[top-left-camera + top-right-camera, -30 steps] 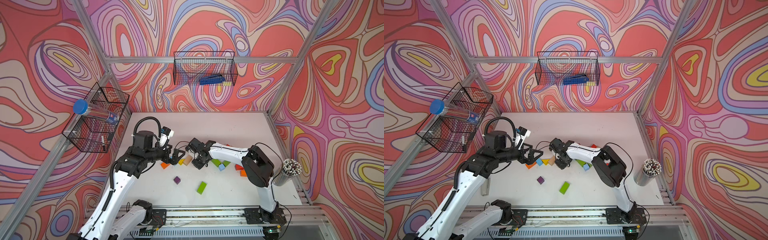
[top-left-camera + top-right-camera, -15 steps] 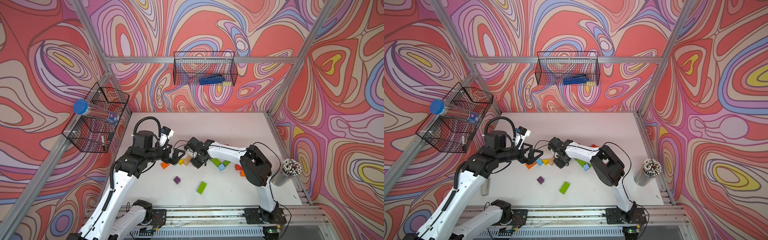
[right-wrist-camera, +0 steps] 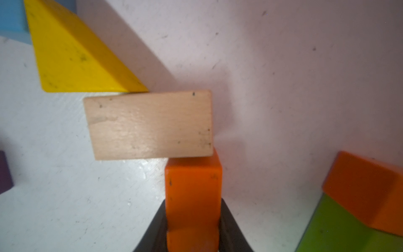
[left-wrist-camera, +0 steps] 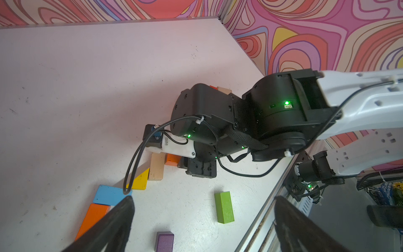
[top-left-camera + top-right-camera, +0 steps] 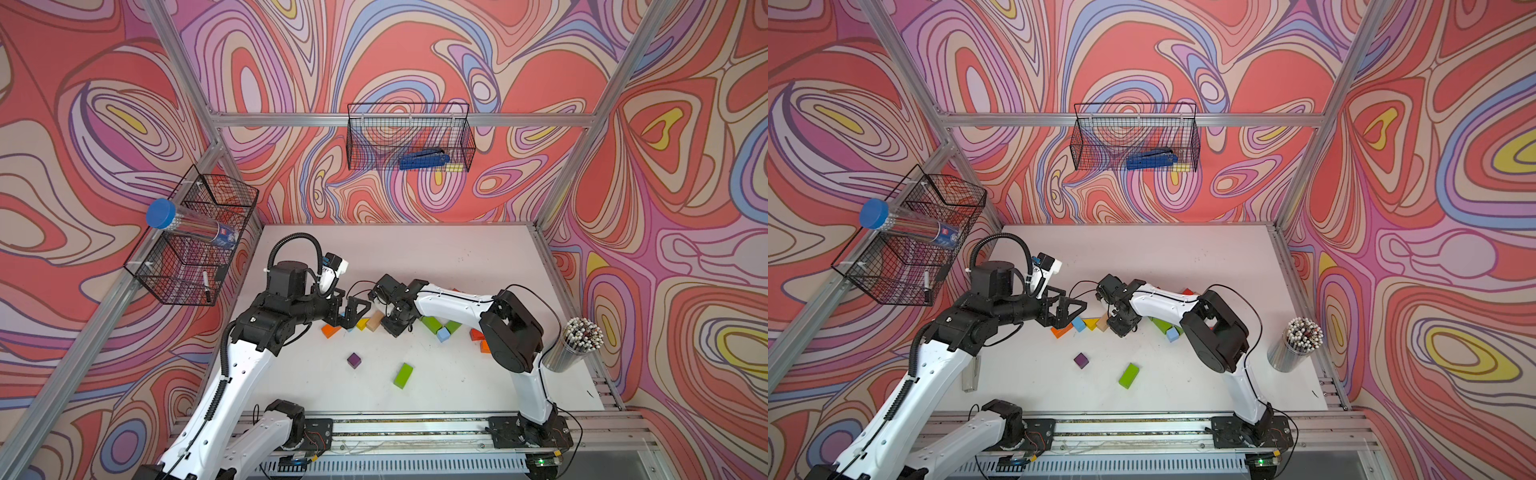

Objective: Assemble a heart with building blocks
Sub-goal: Assemble the building block at the center of the board.

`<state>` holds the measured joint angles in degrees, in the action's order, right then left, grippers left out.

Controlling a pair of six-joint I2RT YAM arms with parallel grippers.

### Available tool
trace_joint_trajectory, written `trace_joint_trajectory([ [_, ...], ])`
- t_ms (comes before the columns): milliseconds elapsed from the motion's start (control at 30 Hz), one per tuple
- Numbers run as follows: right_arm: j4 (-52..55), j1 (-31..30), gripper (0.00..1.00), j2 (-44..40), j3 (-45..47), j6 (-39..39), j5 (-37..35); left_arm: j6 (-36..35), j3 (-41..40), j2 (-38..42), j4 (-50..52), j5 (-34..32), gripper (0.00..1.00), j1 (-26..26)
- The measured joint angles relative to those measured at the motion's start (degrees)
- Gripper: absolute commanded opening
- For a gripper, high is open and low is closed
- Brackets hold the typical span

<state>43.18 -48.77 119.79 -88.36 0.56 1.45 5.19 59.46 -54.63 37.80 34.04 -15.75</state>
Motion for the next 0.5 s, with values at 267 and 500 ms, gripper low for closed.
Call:
trace_joint_trajectory([
  [267,0.11,0.00,0.31,0.33,-0.52,0.00,0.07,0.00,0.00,-0.02,0.00,0.04,1.00,0.00],
  [500,0.04,0.00,0.33,0.61,-0.90,0.00,0.09,0.00,0.00,-0.02,0.00,0.33,0.99,0.00],
])
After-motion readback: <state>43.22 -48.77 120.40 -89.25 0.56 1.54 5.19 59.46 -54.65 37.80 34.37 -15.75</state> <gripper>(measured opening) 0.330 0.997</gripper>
